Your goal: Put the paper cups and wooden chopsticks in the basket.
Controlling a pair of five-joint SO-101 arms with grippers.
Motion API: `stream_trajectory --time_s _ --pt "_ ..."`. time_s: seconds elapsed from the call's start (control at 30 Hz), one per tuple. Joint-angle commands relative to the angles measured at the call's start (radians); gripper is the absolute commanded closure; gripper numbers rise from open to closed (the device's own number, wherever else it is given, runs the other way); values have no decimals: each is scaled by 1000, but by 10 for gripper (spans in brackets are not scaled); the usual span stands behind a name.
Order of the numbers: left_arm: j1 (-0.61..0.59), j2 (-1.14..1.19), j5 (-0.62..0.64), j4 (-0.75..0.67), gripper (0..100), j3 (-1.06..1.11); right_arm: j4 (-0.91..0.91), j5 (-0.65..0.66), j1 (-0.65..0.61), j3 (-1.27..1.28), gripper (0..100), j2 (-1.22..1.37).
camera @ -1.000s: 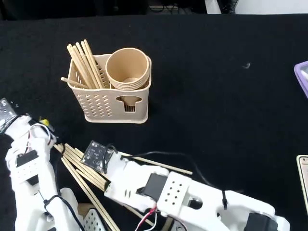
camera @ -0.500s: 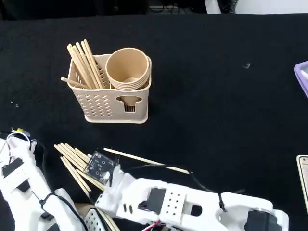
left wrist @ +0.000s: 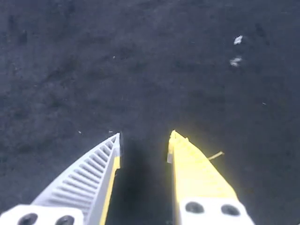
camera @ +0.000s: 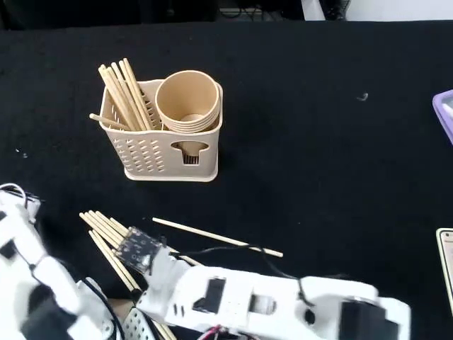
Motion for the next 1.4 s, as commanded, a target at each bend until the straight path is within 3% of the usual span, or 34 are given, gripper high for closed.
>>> stream_trajectory --time_s 0.0,0.17,0.6,0.8,0.97,1.37 --pt "-38 172 9 25 830 -168 -14 -12 9 -148 753 191" --pt "-65 233 9 25 830 -211 132 -12 6 -265 753 254" --pt "-64 233 9 25 830 -209 201 -8 2 -277 753 160" --pt "-62 233 9 25 830 -209 187 -5 -94 -237 753 97" --pt "-62 233 9 25 830 -209 109 -5 -98 -225 753 160" --pt "-71 233 9 25 830 -208 333 -2 -34 -450 758 407"
